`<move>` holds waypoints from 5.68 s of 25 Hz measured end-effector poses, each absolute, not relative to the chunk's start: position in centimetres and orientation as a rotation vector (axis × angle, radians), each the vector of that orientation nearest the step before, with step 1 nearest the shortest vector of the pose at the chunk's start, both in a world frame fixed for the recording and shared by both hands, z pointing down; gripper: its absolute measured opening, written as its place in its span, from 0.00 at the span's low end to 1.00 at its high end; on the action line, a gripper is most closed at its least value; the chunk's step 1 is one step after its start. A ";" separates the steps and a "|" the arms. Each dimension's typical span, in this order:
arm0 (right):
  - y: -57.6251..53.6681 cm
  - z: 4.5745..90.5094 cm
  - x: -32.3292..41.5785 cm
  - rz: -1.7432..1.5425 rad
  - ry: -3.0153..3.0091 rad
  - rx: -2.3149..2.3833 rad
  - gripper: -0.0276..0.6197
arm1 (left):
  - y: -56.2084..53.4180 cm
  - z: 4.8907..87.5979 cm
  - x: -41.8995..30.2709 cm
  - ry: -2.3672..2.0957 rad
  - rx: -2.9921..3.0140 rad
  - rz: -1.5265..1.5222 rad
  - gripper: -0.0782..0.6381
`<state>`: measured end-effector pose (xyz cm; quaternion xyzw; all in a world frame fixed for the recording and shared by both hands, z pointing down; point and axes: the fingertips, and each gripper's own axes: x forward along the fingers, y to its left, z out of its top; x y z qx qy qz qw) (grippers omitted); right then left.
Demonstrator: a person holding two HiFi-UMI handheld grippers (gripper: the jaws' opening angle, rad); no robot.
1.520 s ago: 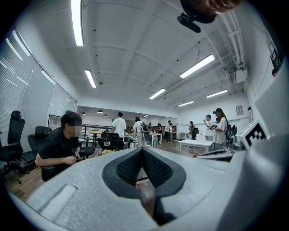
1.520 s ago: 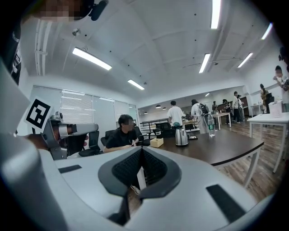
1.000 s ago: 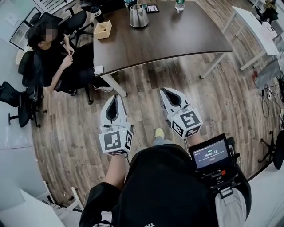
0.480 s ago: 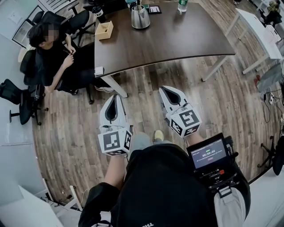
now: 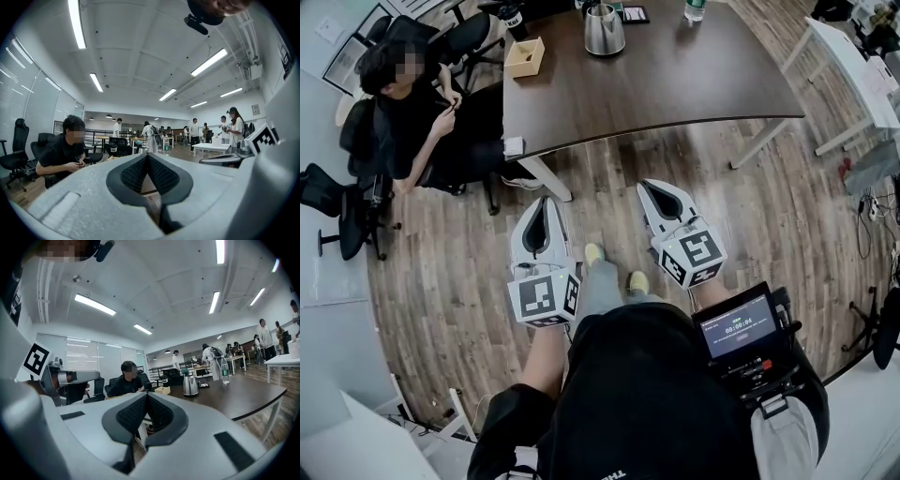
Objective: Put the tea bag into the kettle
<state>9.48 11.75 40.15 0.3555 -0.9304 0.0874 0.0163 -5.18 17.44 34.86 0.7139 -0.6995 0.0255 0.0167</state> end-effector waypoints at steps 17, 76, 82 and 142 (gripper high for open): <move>5.4 40.3 2.3 0.263 -2.828 1.183 0.05 | 9.6 35.2 -12.5 -2.080 2.291 0.064 0.09; -16.1 39.3 -3.3 0.259 -2.780 1.267 0.05 | -10.9 35.6 -19.1 -2.016 2.293 0.098 0.09; -20.1 39.7 -4.1 0.276 -2.815 1.203 0.05 | -14.2 35.7 -19.7 -2.067 2.240 0.122 0.09; -28.1 42.1 -11.7 0.315 -2.761 1.085 0.05 | -13.2 55.3 -32.6 -1.807 1.858 0.640 0.28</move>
